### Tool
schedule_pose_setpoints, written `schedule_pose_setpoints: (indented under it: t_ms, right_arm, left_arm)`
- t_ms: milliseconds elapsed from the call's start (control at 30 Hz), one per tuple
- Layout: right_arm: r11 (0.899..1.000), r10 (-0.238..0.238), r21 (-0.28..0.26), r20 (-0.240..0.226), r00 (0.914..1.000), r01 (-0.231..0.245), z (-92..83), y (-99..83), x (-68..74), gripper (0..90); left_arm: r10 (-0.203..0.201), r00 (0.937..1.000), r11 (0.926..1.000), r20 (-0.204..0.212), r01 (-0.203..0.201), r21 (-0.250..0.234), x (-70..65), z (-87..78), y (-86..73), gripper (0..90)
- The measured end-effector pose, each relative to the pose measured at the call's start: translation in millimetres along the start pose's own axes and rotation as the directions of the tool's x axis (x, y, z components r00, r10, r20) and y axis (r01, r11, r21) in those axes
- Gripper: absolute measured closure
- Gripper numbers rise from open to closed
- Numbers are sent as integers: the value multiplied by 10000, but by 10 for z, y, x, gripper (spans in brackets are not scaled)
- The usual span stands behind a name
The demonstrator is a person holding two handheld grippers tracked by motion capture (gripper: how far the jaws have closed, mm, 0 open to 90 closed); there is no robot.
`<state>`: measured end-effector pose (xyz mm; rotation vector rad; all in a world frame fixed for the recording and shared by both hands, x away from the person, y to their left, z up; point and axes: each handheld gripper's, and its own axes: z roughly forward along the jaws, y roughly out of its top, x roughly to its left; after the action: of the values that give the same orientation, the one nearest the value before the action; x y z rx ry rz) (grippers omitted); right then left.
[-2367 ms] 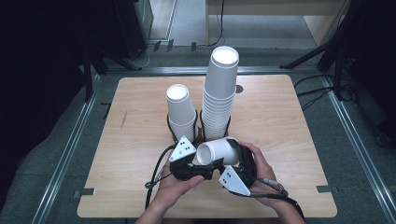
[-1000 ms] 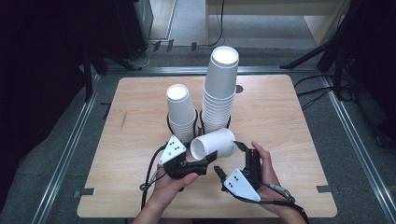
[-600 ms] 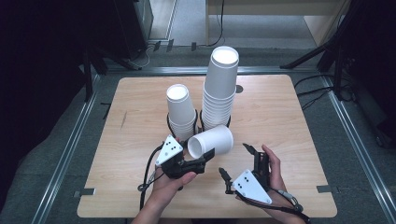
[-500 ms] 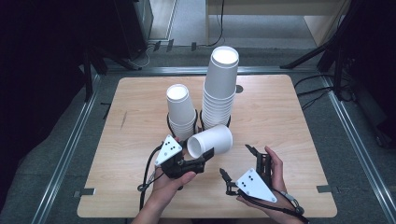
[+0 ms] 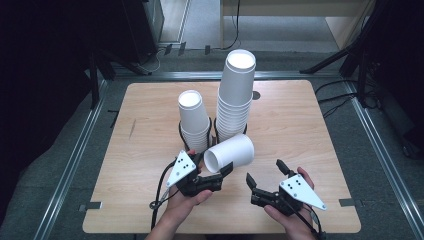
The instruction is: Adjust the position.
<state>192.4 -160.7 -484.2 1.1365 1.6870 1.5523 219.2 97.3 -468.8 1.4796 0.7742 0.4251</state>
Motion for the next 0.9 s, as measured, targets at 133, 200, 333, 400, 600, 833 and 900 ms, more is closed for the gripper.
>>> schedule_pose_setpoints:
  t_ms: [133,200,333,400,600,833,900]
  right_arm:
    - [9963,850,-99,-167,9962,-852,-3,5,1,19]
    - [9941,1069,-177,-256,9939,-1074,-5,20,23,19]
    - [9846,1745,-37,-528,9832,-1749,-2,44,77,19]
    - [9784,2058,293,-544,9771,-2044,10,47,105,19]
    - [9094,4123,979,-857,9070,-4042,16,87,105,18]
    - [7995,6006,1097,-1294,7890,-5906,19,127,97,0]
    - [7682,6402,1172,-1309,7570,-6294,37,135,98,0]
  left_arm:
    - [43,10000,9997,-25,-44,-229,-6,-10,-4,235]
    - [23,10000,9992,-63,-25,-388,-5,-9,-15,235]
    - [-54,9997,9966,242,74,-823,-3,-15,-45,234]
    - [44,9997,9961,235,-23,-881,-11,-7,-54,234]
    - [190,9996,9953,190,-171,-948,-31,12,-76,233]
    - [198,9996,9942,205,-175,-1057,-32,29,-94,233]
    - [218,9996,9937,191,-196,-1106,-34,39,-101,233]
